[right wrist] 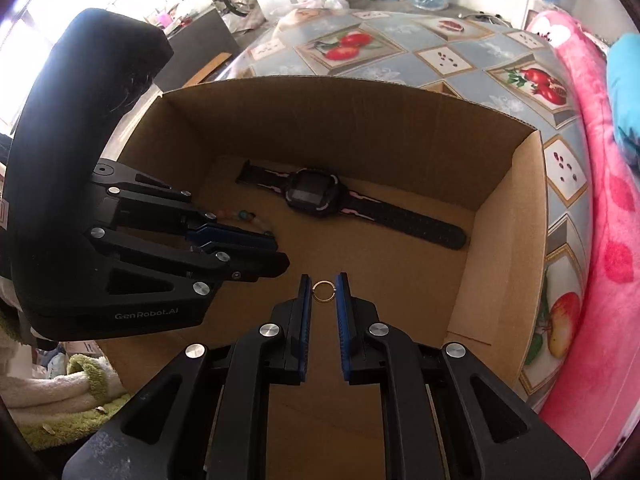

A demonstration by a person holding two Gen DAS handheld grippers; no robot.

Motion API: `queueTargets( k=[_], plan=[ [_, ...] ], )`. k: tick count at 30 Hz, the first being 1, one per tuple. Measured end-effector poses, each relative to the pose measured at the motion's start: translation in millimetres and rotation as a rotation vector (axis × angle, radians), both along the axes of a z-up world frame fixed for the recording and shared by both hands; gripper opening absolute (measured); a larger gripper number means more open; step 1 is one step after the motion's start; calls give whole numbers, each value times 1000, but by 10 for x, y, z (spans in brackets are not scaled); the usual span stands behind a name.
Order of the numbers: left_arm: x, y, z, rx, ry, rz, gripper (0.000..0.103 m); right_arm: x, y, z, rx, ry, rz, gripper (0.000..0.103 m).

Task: Organize jewelry
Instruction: 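Lower the gold ring into the box and open the right gripper, then withdraw the right gripper from the box toward the silver charms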

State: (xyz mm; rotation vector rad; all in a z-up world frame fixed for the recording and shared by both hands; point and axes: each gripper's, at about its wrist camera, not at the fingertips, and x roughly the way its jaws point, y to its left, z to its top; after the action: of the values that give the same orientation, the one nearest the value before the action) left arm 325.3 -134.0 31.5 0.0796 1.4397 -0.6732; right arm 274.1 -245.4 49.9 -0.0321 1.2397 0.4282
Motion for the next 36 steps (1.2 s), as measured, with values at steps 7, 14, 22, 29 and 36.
queueTargets(
  k=[7,14,22,29,36],
  plan=[
    [121,28,-7,-7,-5,35,34,99,-19,-63,-1,-23,-17,12],
    [18,259,317,-37,-112,72,35,-74,-101,166,15,-115,-80,12],
    [-829,813,1252,-190,-460,89,40,-1077,-155,866,134,-429,-152,32],
    [-2039,1276,1449,-252,-760,128,70,-2197,85,715,155,-649,-185,82],
    [-2537,1410,581,-100,-567,258,75,-2531,451,-185,81,-455,-217,82]
  ],
)
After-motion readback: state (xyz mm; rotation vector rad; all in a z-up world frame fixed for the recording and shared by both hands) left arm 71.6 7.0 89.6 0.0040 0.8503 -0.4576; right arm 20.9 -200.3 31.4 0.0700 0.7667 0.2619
